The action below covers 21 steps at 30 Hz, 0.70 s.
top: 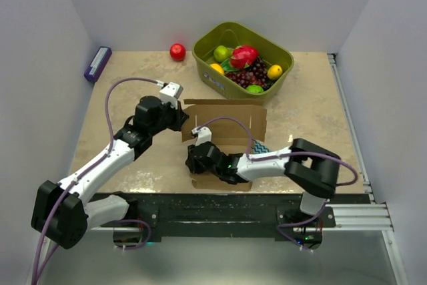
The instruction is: Fold the paper box
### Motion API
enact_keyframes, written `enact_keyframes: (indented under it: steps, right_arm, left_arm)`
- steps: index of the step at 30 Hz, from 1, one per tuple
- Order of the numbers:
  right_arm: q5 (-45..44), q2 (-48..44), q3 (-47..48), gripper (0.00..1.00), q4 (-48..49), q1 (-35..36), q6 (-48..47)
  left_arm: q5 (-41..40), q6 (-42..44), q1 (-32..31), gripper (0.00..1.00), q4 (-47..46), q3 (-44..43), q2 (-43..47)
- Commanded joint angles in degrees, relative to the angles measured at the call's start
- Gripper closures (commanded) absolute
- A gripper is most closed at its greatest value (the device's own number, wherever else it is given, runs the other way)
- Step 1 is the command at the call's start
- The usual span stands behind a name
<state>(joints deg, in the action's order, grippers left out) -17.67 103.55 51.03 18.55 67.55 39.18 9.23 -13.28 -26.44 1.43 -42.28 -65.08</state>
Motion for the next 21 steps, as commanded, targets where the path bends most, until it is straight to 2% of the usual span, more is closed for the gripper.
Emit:
enact_keyframes:
  steps: [1,2,3,7,13,17,21]
  right_arm:
    - [-2.72,-12.12,-3.03,0.62,-9.57,-0.58,0.55]
    - [-3.24,-14.06,-3.3,0.56,-12.37,-0.58,0.72]
    - [-3.51,-16.34,-3.47,0.47,-13.79,-0.58,0.81]
    - [-5.97,-26.61,-2.08,0.3,-21.17,-0.84,0.81]
    - [-2.19,-30.34,3.9,0.21,-26.45,-7.69,6.6]
    - [-5.35,-28.15,8.38,0.17,-24.27,-8.66,12.04]
    - [-6.67,-24.1,13.22,0.17,-20.74,-9.54,17.68]
  left_arm:
    - [0.17,3.87,-0.37,1.0,0.24,0.18,0.74]
    - [0.34,4.22,-0.28,1.0,0.06,0.18,0.74]
    - [0.52,4.49,-0.37,1.0,0.06,0.18,0.74]
    - [2.1,5.45,-0.55,1.0,-0.2,0.01,0.65]
    - [3.16,6.25,-0.99,1.0,-0.64,0.09,1.18]
    - [2.54,6.25,-1.6,1.0,-0.55,0.18,1.36]
    - [2.54,6.42,-2.48,1.0,-0.55,0.36,2.41]
